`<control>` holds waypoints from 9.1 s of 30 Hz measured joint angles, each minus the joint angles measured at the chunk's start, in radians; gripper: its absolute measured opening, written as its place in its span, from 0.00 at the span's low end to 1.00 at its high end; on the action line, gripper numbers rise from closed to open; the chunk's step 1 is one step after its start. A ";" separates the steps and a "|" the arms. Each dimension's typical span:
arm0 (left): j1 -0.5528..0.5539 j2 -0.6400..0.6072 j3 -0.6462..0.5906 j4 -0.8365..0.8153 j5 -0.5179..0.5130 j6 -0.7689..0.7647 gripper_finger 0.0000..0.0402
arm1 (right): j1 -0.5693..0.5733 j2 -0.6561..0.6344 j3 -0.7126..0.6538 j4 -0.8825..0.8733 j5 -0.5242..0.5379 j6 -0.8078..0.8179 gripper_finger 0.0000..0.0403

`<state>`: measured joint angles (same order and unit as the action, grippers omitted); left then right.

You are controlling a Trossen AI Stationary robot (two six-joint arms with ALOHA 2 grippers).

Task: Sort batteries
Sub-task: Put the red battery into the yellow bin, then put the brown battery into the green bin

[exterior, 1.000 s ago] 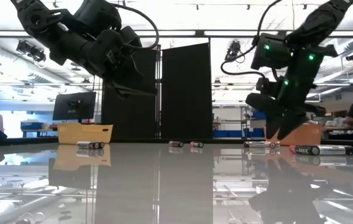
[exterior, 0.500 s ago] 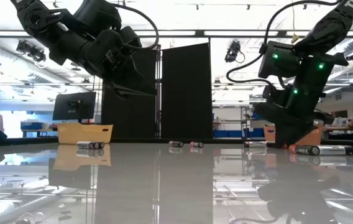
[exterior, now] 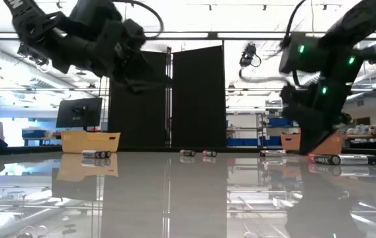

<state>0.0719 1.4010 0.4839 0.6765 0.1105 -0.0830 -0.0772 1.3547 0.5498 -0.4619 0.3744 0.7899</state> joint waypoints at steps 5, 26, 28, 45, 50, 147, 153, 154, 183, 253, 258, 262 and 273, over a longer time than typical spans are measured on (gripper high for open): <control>0.024 0.000 -0.089 0.269 0.005 -0.034 0.03 | 0.115 -0.080 0.006 0.075 0.062 0.000 0.14; 0.051 0.001 0.099 0.341 -0.004 -0.020 0.22 | 0.269 -0.003 0.007 1.251 0.170 -0.793 0.14; 0.050 0.019 0.126 0.350 -0.003 -0.004 0.28 | 0.273 -0.003 0.007 1.271 0.169 -0.821 0.14; 0.038 0.274 0.350 0.430 0.122 -0.007 0.42 | 0.288 -0.003 0.008 1.307 0.156 -0.911 0.14; 0.037 0.293 0.366 0.428 0.149 -0.021 0.39 | 0.292 -0.003 0.008 1.320 0.155 -0.924 0.14; 0.790 0.136 0.370 -1.200 -0.430 0.040 0.33 | -0.031 -0.004 0.008 0.916 0.121 -0.719 0.28; 0.740 0.028 0.370 -1.188 -0.523 0.054 0.25 | -0.081 -0.004 0.008 0.916 0.064 -0.742 0.21; 0.728 0.002 0.369 -1.186 -0.533 0.051 0.23 | -0.091 -0.004 0.008 0.916 0.034 -0.735 0.19; 0.567 -0.199 -0.131 0.061 0.298 0.099 0.02 | -0.168 0.001 0.251 0.246 -0.214 -0.515 0.05; 0.497 -0.198 -0.132 0.012 0.190 0.149 0.02 | 0.147 0.224 0.219 -0.342 -0.347 0.171 0.14; 0.497 -0.198 -0.132 0.013 0.161 0.119 0.02 | 0.140 0.207 0.214 -0.352 -0.319 0.090 0.14; 0.496 -0.198 -0.132 0.012 0.159 0.105 0.02 | 0.138 0.163 0.222 -0.402 -0.285 0.075 0.14; 0.496 -0.198 -0.132 0.007 0.159 0.106 0.02 | 0.190 -0.037 0.418 -0.659 -0.315 0.239 0.14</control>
<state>0.5682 1.2030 0.3519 0.6832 0.2698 0.0235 0.1131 1.3181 0.9681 -1.1212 0.0597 1.0288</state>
